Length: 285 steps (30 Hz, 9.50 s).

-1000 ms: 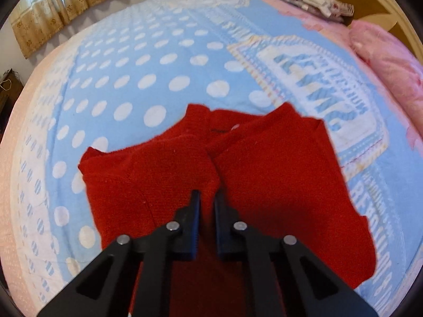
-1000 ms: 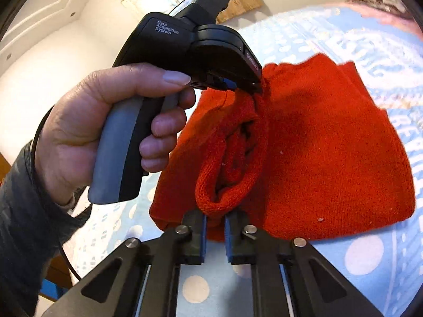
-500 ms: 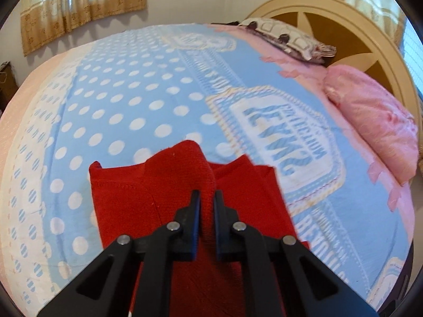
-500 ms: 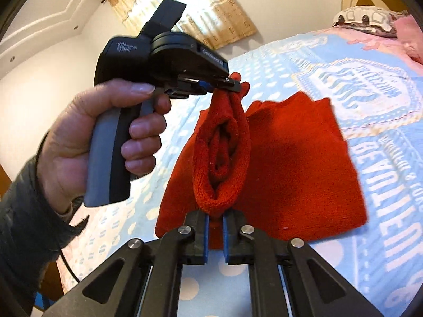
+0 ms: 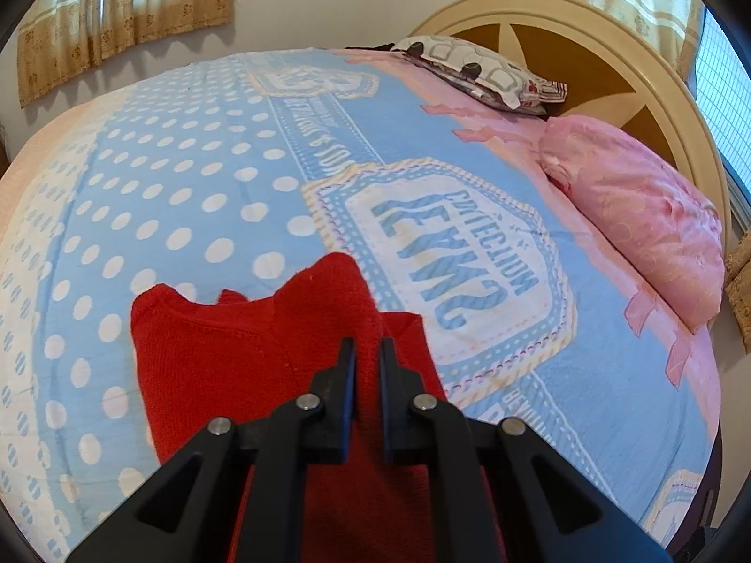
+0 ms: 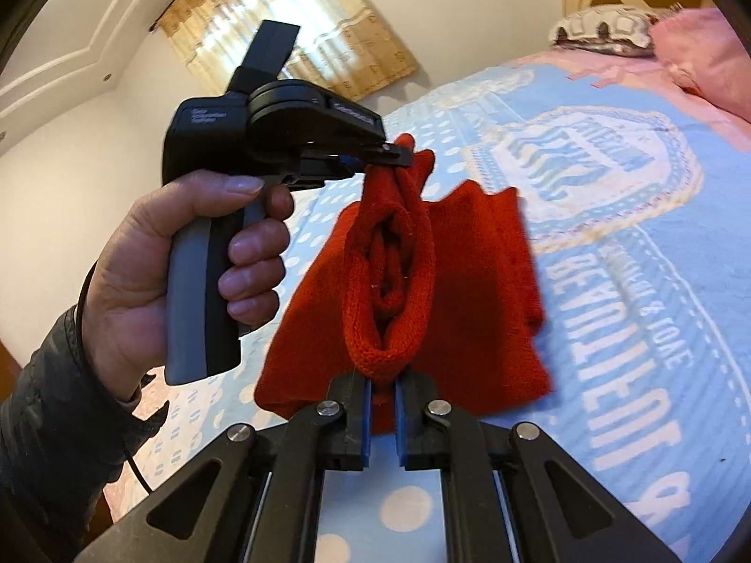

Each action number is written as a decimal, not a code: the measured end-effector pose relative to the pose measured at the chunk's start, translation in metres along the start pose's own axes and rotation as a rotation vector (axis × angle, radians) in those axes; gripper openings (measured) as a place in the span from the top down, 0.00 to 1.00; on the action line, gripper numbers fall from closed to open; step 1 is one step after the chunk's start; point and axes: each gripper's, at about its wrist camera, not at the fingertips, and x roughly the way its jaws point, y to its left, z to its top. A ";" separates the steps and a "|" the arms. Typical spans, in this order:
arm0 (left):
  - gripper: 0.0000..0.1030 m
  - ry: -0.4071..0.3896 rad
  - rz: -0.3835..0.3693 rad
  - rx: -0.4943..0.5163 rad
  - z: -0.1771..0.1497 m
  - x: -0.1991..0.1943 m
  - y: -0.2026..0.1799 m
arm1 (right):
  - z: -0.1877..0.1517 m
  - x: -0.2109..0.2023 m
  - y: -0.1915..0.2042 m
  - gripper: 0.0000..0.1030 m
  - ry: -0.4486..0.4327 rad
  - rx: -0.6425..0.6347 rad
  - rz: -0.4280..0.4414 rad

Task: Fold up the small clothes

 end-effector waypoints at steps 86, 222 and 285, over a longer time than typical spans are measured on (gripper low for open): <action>0.00 -0.252 0.113 0.023 -0.168 -0.059 0.044 | 0.098 0.119 -0.052 0.66 0.182 -0.056 -0.091; 0.51 -0.224 0.158 -0.272 -0.360 -0.238 0.253 | -0.087 0.200 0.236 0.75 0.427 -0.242 0.253; 0.01 -0.541 0.441 -0.242 -0.355 -0.330 0.194 | -0.125 -0.026 0.308 0.35 -0.062 -0.580 0.016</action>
